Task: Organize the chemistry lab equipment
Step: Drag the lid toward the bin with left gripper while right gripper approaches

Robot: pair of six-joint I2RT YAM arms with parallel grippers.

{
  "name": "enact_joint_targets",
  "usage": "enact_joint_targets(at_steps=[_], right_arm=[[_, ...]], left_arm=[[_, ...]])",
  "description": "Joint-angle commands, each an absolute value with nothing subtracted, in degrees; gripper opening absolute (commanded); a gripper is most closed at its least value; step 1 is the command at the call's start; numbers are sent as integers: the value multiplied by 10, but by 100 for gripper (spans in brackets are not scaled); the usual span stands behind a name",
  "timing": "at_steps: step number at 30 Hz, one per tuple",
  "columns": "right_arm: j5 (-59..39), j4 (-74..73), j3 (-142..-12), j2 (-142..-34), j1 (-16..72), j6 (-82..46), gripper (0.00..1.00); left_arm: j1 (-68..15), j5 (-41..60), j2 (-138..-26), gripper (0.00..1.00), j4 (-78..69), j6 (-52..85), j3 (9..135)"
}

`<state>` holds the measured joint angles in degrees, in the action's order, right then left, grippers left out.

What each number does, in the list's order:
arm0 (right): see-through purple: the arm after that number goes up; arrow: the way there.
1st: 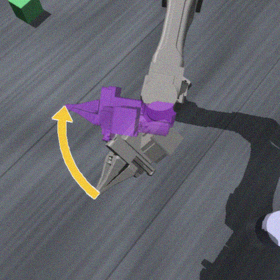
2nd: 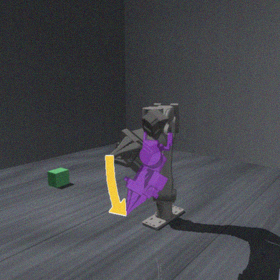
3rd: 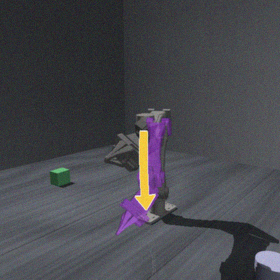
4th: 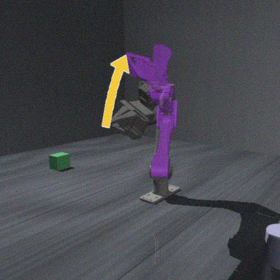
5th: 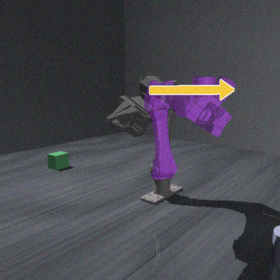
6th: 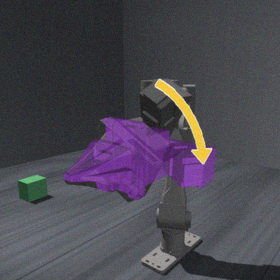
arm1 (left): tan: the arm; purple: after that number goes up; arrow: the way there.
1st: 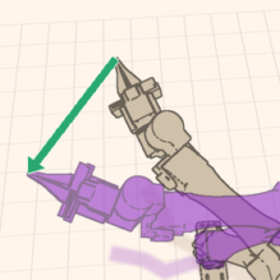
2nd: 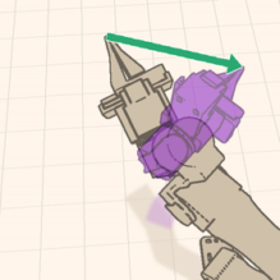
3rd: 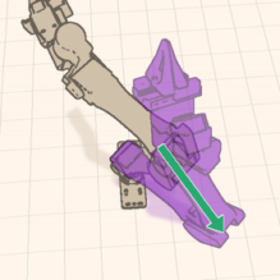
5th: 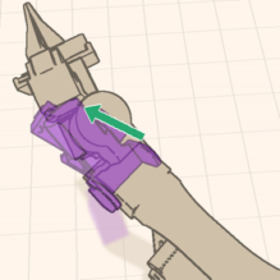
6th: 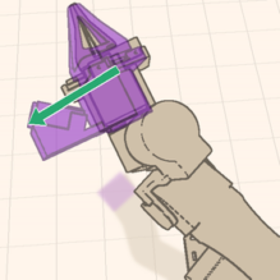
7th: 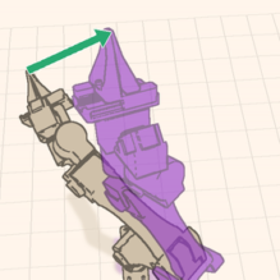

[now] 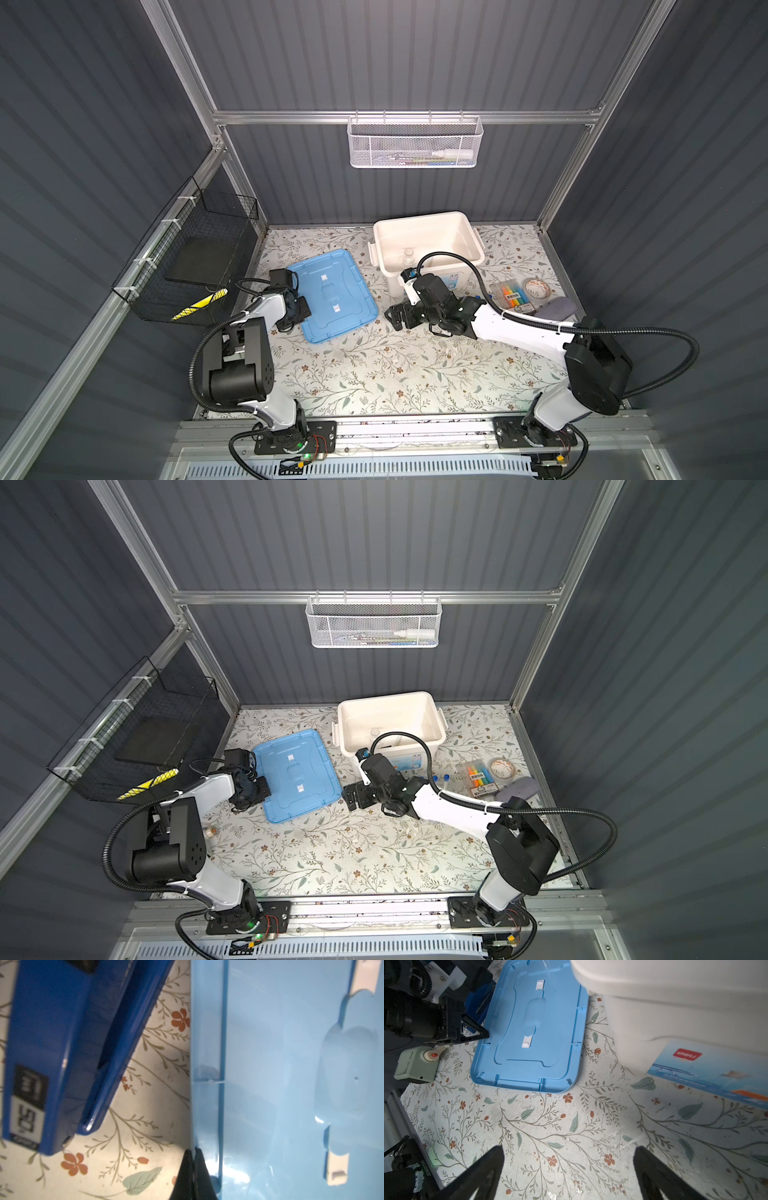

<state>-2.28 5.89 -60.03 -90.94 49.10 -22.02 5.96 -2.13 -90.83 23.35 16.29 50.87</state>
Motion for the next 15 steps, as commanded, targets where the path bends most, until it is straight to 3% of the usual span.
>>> enact_joint_targets(at_steps=[1,15], right_arm=[[-26,71,-615,-911,488,-212,99],[-30,67,-613,-896,477,-208,99]], left_arm=[[58,-7,-868,0,253,170,506],[58,-3,-768,0,300,174,537]])
